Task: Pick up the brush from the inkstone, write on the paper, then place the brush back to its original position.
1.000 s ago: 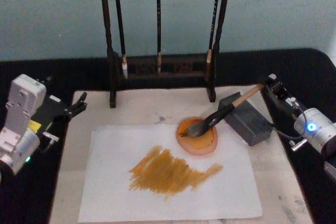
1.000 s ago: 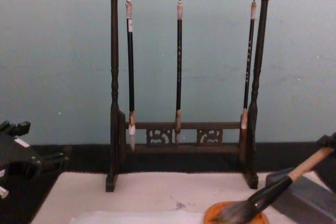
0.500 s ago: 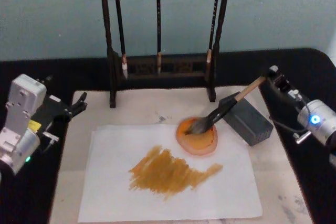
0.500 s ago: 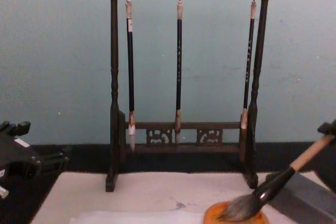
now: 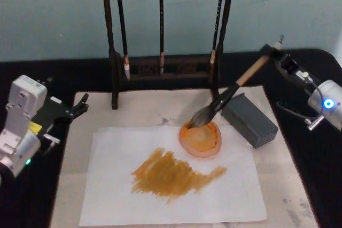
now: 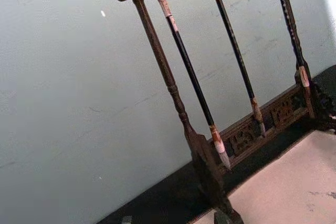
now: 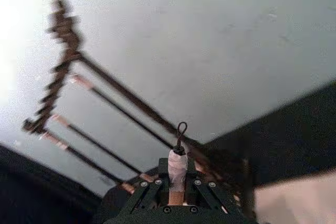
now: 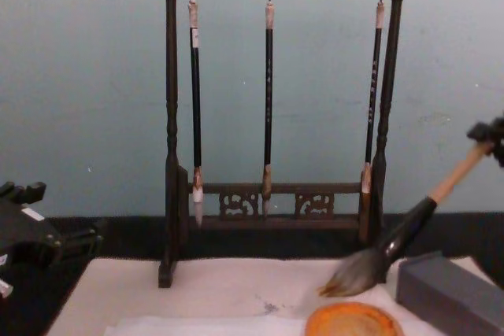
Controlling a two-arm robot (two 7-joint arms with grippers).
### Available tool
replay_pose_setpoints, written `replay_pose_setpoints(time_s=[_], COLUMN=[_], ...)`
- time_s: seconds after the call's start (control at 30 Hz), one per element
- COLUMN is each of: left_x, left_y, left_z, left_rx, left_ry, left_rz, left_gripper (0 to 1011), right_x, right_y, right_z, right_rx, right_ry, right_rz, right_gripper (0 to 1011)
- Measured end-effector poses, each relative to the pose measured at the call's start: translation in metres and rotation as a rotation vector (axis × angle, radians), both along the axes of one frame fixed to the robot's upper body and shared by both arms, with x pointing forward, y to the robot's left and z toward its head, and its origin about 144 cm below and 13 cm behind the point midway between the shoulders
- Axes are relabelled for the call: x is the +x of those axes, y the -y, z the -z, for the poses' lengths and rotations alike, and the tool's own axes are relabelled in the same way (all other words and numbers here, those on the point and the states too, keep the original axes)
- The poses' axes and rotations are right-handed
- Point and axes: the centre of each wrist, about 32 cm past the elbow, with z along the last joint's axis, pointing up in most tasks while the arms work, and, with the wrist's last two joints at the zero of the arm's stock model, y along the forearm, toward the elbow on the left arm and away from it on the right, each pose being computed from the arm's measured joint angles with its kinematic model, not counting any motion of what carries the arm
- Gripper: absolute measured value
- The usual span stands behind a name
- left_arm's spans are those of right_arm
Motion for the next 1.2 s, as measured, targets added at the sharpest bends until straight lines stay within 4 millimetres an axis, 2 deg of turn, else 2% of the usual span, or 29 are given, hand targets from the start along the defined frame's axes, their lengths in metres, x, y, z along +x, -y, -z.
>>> replay_pose_setpoints(time_s=[0.27, 0.53, 0.73, 1.2], left_x=[0.0, 0.0, 0.0, 0.0], left_y=[0.0, 0.0, 0.0, 0.0], left_z=[0.0, 0.0, 0.0, 0.0], left_rx=[0.0, 0.0, 0.0, 0.0], left_ry=[0.0, 0.0, 0.0, 0.0], left_rz=[0.0, 0.0, 0.0, 0.0], left_gripper=[1010, 1010, 1010, 1010], right_x=[-0.011, -0.031, -0.039, -0.034], right_y=[-0.015, -0.042, -0.053, -0.076], right_z=[-0.033, -0.057, -0.062, -0.047], right_rx=[-0.181, -0.414, -0.521, -0.652], right_ry=[0.182, 0.434, 0.526, 0.6], right_rz=[-0.09, -0.136, -0.151, -0.252], right_gripper=[167, 166, 166, 167])
